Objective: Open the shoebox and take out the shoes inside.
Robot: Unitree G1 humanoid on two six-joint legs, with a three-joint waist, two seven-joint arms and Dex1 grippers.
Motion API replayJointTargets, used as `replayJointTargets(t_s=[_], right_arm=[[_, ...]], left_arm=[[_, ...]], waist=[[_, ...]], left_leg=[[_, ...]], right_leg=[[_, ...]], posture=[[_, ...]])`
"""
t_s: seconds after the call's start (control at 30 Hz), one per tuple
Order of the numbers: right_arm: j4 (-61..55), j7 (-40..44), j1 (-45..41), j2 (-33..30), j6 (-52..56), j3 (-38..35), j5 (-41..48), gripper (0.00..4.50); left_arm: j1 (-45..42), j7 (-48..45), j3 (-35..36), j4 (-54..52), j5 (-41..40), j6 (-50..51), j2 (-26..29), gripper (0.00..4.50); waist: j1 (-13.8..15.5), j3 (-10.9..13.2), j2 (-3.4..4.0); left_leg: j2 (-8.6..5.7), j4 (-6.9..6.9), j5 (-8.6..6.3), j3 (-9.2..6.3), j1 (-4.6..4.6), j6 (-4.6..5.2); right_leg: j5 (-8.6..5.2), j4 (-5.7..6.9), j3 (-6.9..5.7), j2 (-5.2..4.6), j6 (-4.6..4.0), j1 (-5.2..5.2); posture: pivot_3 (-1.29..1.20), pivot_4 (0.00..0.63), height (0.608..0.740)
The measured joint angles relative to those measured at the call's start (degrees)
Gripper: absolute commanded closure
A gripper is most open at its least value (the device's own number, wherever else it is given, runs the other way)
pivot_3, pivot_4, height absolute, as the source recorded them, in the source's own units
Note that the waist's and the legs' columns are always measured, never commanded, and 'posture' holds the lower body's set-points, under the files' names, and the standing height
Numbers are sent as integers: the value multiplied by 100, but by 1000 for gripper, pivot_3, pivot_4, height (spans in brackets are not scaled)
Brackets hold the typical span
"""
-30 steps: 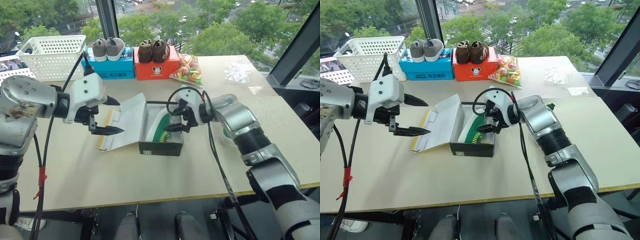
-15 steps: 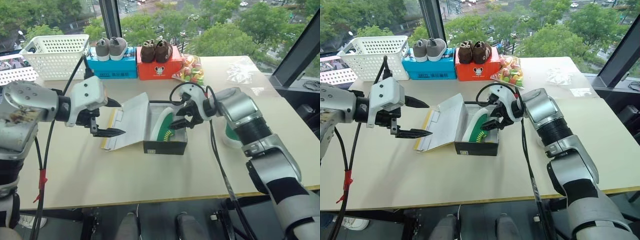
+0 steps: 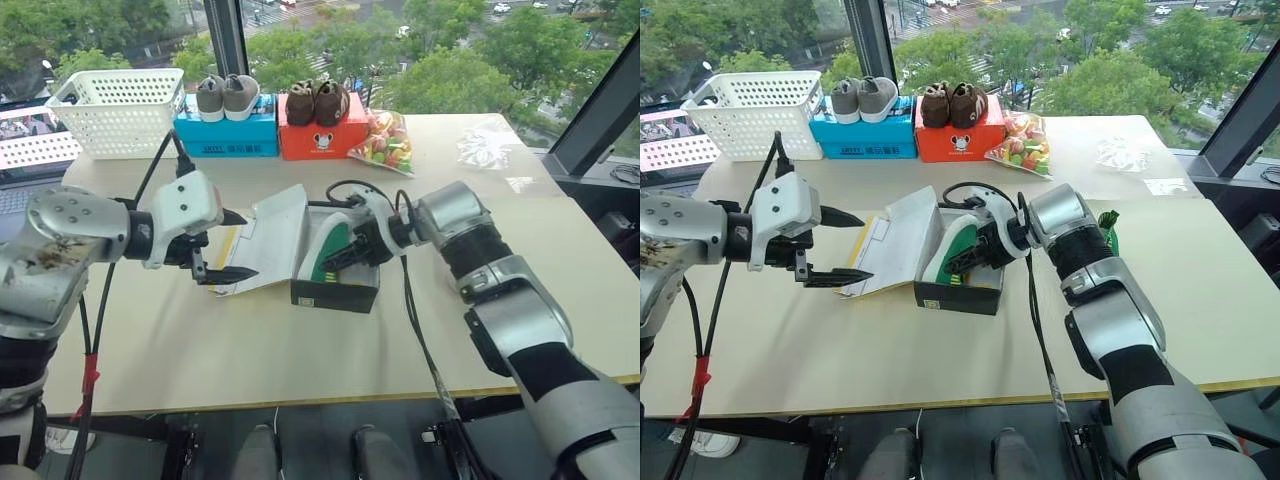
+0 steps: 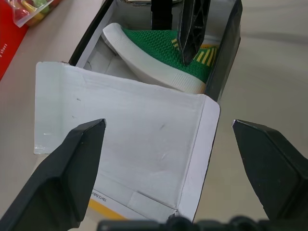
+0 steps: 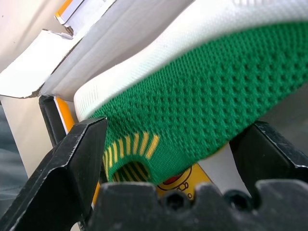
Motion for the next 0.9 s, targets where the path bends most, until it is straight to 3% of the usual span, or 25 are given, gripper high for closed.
replayJointTargets(t_s=[0.07,0.43,0.9], right_arm=[[106,-67,-17,74,12,-52,17,610],[174,-484,-84,217,124,-727,247,4428],[-1561,-717,437,45,691,-1376,1002,4472]], left_arm=[[70,23,15,-52,-28,44,3,0],[128,82,116,-86,-90,55,94,0],[33,12,113,-24,-91,45,167,0]], waist=[[-7,0,0],[-10,0,0],[-9,0,0]], left_leg=[[0,-1,0,0,1,0],[0,0,0,0,4,0],[0,-6,0,0,-6,0]], right_leg=[[0,0,0,0,0,0],[0,2,0,0,0,1],[0,-2,0,0,0,-7]], posture=[[0,150,740],[0,150,740],[0,150,740]])
